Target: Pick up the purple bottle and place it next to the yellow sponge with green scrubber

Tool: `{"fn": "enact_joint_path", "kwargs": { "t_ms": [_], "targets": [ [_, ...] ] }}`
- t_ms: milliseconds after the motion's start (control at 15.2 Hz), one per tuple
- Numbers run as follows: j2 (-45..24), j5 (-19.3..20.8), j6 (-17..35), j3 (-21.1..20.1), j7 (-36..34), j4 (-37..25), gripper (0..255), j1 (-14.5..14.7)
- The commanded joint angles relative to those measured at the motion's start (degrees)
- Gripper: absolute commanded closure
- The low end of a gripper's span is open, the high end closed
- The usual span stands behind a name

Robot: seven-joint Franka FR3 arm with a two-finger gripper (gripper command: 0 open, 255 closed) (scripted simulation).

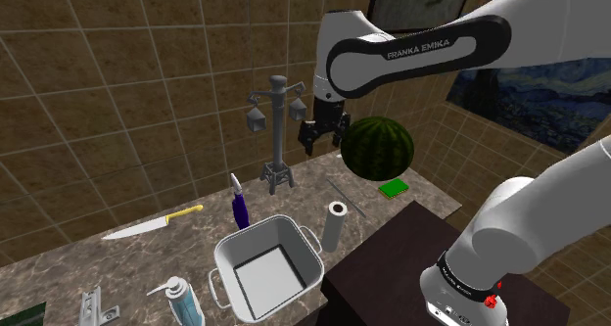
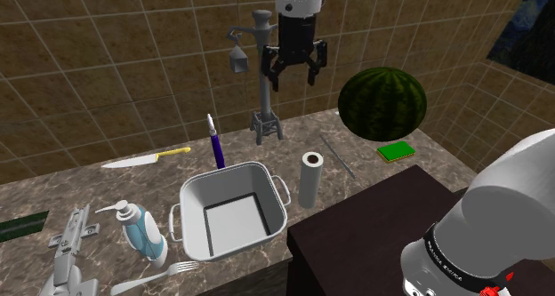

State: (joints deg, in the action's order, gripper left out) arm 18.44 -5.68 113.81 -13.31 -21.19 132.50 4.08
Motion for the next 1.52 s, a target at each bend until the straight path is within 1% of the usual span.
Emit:
{"fn": "enact_joint_path", "kwargs": {
  "t_ms": [0,330,660,1056,1386,1452],
  "targets": [
    [-3.91,0.60,2.33,-1.43,-2.03,-1.78,0,0.23],
    [-14.62,3.84,6.96,-4.41,-7.63,-7.96,0,0.98],
    [-25.82,8.71,9.70,-5.95,-13.55,-16.04,0,2.72],
    [-39.57,14.70,10.24,-5.65,-19.63,-28.51,0,6.60],
    [-51.38,18.42,8.47,-4.29,-22.89,-41.74,0,10.82],
    [-51.75,18.55,9.04,-4.18,-22.97,-41.54,0,10.88]
  ]
}}
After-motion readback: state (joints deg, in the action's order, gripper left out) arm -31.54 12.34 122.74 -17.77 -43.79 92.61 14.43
